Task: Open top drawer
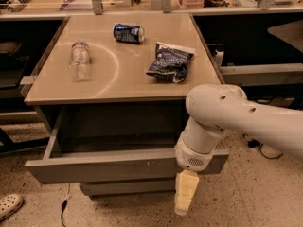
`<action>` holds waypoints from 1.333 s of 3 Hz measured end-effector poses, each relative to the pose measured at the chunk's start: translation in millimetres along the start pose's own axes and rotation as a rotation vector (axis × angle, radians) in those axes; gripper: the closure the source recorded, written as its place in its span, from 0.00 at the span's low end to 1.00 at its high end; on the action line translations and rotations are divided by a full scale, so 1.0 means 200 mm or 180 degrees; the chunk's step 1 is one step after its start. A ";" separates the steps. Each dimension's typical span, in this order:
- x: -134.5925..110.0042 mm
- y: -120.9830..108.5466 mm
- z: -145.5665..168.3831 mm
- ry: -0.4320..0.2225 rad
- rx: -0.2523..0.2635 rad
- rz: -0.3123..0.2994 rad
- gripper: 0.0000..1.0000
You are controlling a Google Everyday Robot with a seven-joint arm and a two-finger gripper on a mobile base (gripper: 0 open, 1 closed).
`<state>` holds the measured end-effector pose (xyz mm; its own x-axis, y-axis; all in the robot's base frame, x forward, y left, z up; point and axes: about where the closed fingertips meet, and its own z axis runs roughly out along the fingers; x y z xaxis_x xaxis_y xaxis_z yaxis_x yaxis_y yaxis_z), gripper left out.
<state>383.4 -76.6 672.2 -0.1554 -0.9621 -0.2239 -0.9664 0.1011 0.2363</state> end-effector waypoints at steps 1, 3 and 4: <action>0.05 0.14 -0.04 0.0026 -0.0237 0.0014 0.00; 0.11 0.33 -0.11 0.0060 -0.0522 0.0039 0.00; 0.11 0.33 -0.11 0.0059 -0.0521 0.0038 0.00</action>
Offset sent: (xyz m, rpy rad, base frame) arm -0.0598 -0.0182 0.0292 0.0128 0.1678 0.0365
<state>320.6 -97.6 704.0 -0.1614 -0.9658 -0.2030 -0.9180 0.0714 0.3900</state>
